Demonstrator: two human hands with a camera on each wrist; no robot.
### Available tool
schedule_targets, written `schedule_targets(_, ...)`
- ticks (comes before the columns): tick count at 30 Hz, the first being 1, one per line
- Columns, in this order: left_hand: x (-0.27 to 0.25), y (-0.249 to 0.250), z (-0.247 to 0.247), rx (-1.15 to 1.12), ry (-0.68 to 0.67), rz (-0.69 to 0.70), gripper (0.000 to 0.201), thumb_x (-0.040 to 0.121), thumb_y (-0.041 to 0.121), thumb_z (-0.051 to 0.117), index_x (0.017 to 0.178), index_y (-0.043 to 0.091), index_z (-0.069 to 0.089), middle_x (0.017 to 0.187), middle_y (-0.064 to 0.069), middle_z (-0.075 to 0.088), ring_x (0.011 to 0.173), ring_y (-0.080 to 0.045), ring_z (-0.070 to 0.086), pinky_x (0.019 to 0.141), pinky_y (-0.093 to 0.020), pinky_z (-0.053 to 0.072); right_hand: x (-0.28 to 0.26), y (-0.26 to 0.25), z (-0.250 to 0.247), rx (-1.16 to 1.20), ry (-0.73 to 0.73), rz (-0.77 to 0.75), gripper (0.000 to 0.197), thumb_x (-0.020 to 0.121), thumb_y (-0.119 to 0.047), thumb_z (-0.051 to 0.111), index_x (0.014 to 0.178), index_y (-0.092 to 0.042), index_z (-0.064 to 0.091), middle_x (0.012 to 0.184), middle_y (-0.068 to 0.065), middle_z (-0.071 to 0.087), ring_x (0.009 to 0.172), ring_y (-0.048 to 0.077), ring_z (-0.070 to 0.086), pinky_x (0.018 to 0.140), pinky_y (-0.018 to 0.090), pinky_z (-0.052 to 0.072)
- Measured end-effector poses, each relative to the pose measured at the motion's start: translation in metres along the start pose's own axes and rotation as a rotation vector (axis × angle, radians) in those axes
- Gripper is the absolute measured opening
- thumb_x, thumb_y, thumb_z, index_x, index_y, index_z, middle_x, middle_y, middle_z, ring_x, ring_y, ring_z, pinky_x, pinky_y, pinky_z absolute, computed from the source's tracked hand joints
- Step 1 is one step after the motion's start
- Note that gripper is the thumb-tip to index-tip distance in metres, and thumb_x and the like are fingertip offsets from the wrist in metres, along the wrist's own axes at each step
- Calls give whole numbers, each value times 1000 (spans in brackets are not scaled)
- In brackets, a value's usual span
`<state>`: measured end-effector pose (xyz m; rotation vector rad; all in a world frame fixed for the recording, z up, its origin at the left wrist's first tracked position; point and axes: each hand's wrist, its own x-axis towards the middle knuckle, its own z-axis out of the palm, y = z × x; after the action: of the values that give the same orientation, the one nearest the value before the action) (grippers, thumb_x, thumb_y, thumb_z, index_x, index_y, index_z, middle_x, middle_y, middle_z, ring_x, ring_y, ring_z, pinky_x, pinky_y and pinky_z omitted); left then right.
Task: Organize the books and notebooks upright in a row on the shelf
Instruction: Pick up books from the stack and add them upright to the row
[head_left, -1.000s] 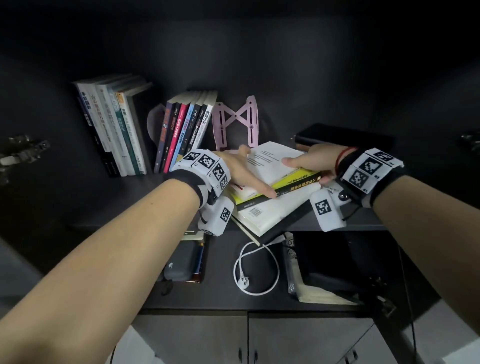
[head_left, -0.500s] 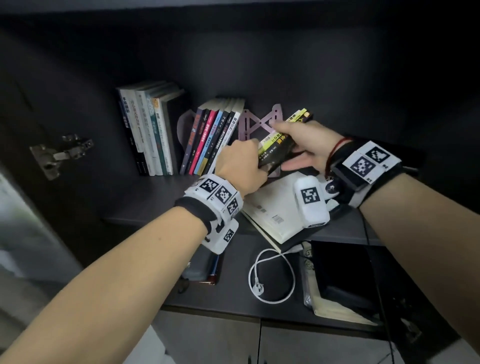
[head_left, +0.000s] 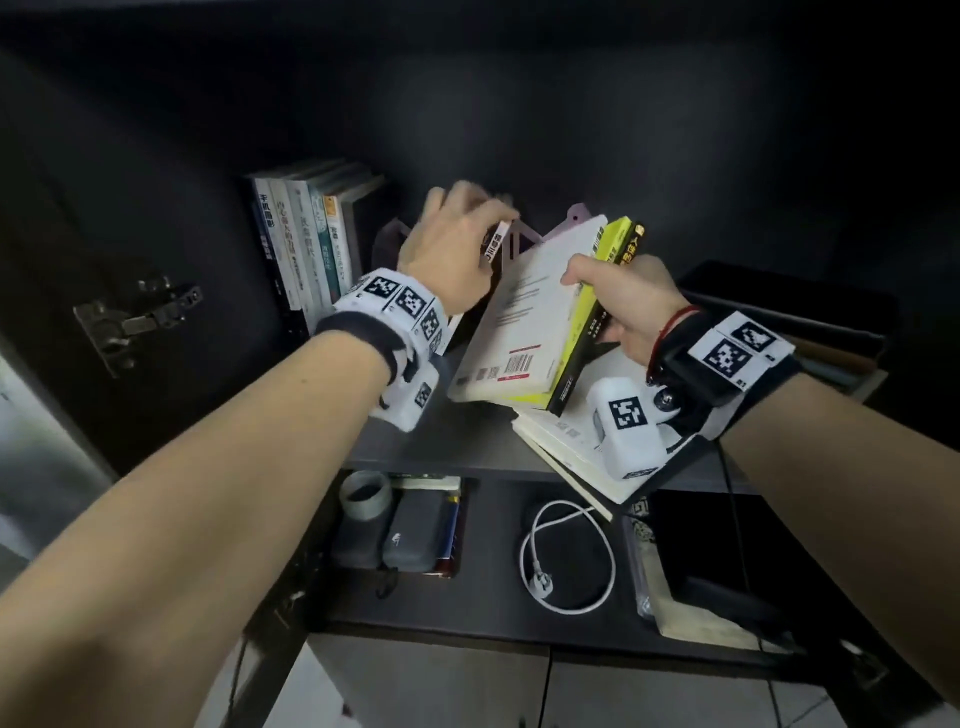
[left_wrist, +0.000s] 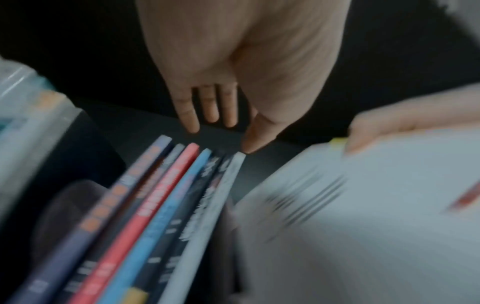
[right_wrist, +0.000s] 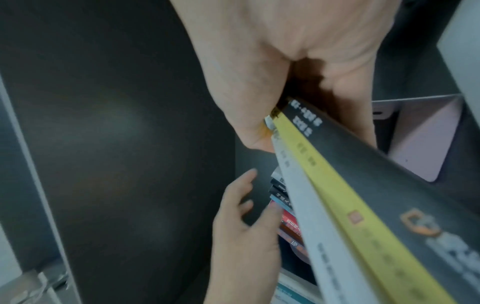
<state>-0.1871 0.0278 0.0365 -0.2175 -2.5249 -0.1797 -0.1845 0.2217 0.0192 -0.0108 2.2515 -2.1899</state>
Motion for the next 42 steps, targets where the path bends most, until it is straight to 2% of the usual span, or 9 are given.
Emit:
schedule_targets(4, 12, -13, 20, 294, -233, 174, 57, 94, 15, 49, 146, 38, 48, 164, 10, 26, 144, -28, 28, 119, -49, 23, 3, -8, 3, -83, 41, -75, 32, 75, -13, 74, 104, -3, 76, 102, 14, 81, 89, 29, 79, 72, 54, 65)
schedule_targets(10, 11, -37, 15, 373, -43, 131, 52, 95, 24, 50, 147, 19, 46, 154, 5, 41, 141, -25, 37, 118, -46, 30, 5, -15, 9, -143, 56, -127, 26, 75, -16, 75, 100, -8, 76, 96, 7, 81, 87, 25, 80, 74, 48, 66)
schedule_targets(17, -1, -77, -9, 380, -141, -20, 62, 89, 22, 56, 150, 17, 42, 156, 1, 36, 142, -27, 33, 108, -46, 40, 1, -35, 45, -247, -5, -233, 18, 77, -18, 75, 93, -10, 76, 94, 6, 80, 84, 23, 77, 58, 28, 55)
schedule_targets(22, -3, -79, -9, 351, -131, -29, 66, 88, 15, 59, 151, 19, 40, 158, 4, 32, 144, -26, 30, 106, -46, 43, 10, -44, 75, -463, 90, -348, 30, 62, -39, 75, 75, -12, 70, 83, 3, 76, 82, 25, 75, 74, 42, 64)
schedule_targets(24, -3, -79, -11, 341, -142, -34, 67, 88, 13, 59, 152, 19, 39, 159, 5, 31, 145, -25, 29, 107, -46, 42, 17, -45, 85, -535, 115, -386, 29, 70, -40, 75, 73, -15, 60, 74, -4, 64, 72, 21, 66, 61, 35, 56)
schedule_targets(28, -2, -77, -10, 296, -129, -47, 64, 89, 17, 58, 151, 18, 41, 160, 5, 30, 146, -25, 26, 110, -46, 39, 30, -36, 105, -654, 183, -401, 35, 85, -42, 73, 88, -12, 55, 82, -2, 55, 69, 15, 55, 49, 26, 31)
schedule_targets(31, -3, -79, -7, 229, -118, -63, 61, 91, 21, 59, 149, 15, 43, 160, 4, 31, 147, -25, 24, 103, -47, 45, 45, -19, 122, -610, 184, -447, 40, 84, -39, 75, 102, -6, 63, 98, 7, 68, 86, 25, 66, 66, 31, 50)
schedule_targets(37, -1, -88, -3, 8, -49, -32, 61, 92, 15, 60, 150, 17, 42, 155, 3, 39, 145, -23, 27, 107, -40, 39, 59, 4, 142, -563, 84, -544, 40, 89, -32, 72, 116, -3, 65, 106, 7, 69, 99, 23, 66, 66, 23, 43)
schedule_targets(42, 3, -90, -4, -175, 1, -65, 67, 85, 12, 58, 150, 15, 40, 149, -6, 45, 139, -28, 34, 113, -50, 36, 59, 10, 134, -605, -161, -327, 91, 69, -36, 92, 139, -9, 39, 120, 3, 62, 108, 22, 65, 72, 36, 63)
